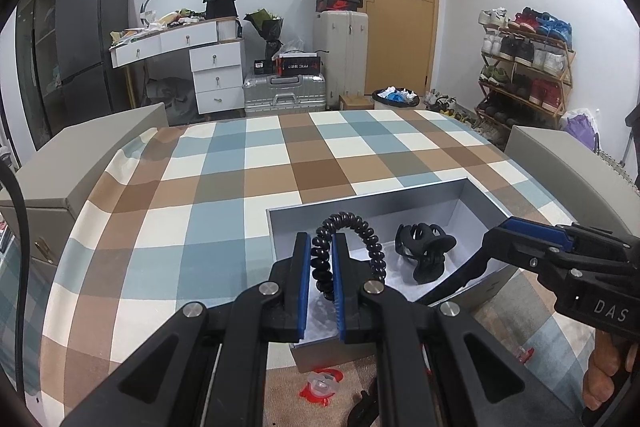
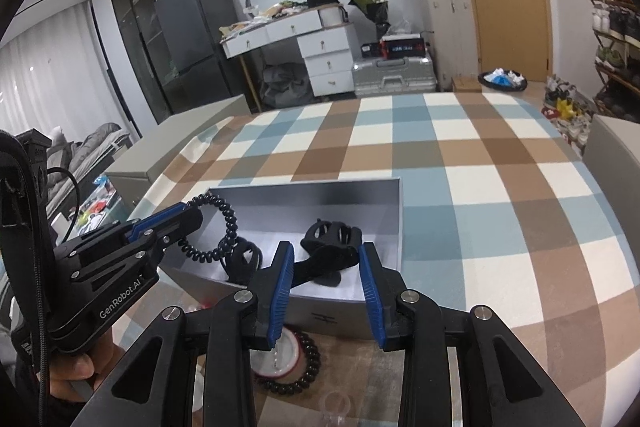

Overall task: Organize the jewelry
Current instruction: 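Open the left gripper to release the bracelet into the box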

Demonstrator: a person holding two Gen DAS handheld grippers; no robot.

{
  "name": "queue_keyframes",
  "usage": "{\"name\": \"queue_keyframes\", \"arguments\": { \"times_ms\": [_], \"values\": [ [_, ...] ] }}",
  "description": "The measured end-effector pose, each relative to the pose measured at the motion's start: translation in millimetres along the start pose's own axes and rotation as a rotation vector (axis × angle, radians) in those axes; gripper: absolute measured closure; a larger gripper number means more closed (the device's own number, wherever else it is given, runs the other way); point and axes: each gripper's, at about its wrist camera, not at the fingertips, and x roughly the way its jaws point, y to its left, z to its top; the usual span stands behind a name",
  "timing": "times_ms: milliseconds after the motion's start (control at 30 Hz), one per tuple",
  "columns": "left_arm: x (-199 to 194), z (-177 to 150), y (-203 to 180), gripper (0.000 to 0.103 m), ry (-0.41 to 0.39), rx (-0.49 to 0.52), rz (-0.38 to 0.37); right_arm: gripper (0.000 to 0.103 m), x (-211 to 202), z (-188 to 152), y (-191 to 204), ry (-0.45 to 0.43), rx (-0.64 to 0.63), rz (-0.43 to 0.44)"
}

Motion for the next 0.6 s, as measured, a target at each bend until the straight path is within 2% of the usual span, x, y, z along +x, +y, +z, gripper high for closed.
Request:
{"name": "queue_keyframes", "arguments": {
  "times_ms": [133, 200, 267, 300, 400, 467, 500, 567, 600],
  "values": [
    [-2, 0, -1, 0.097, 0.002, 0.008, -0.017, 0.061, -6, -2, 1, -0.015, 0.000, 0.026],
    [-4, 0, -3, 0.089, 0.004, 0.015, -0.019, 0.060, -11, -3, 0, -0.027, -0.001, 0.030],
    [-8, -1, -2, 0.063, 0.004, 0.015, -0.020, 0.054, -16, -4, -1, -0.035, -0.002, 0.037],
    [-9, -2, -2, 0.058, 0.000, 0.012, -0.018, 0.047, -20, -5, -2, -0.039, 0.001, 0.044],
    [-18, -6, 1, 0.047, -0.015, 0.010, -0.016, 0.037, -30, -7, -8, -0.050, 0.018, 0.072],
    [-25, -10, 5, 0.028, -0.022, -0.002, -0.020, 0.023, -38, -10, -10, -0.067, 0.016, 0.066],
    [-28, -11, 7, 0.023, -0.025, -0.009, -0.026, 0.018, -40, -10, -12, -0.069, 0.019, 0.064],
    [-37, -17, 11, 0.010, -0.035, -0.026, -0.039, 0.000, -45, -14, -16, -0.069, 0.038, 0.058],
    [-39, -19, 11, 0.007, -0.034, -0.029, -0.040, 0.000, -46, -16, -18, -0.066, 0.046, 0.055]
  ]
}}
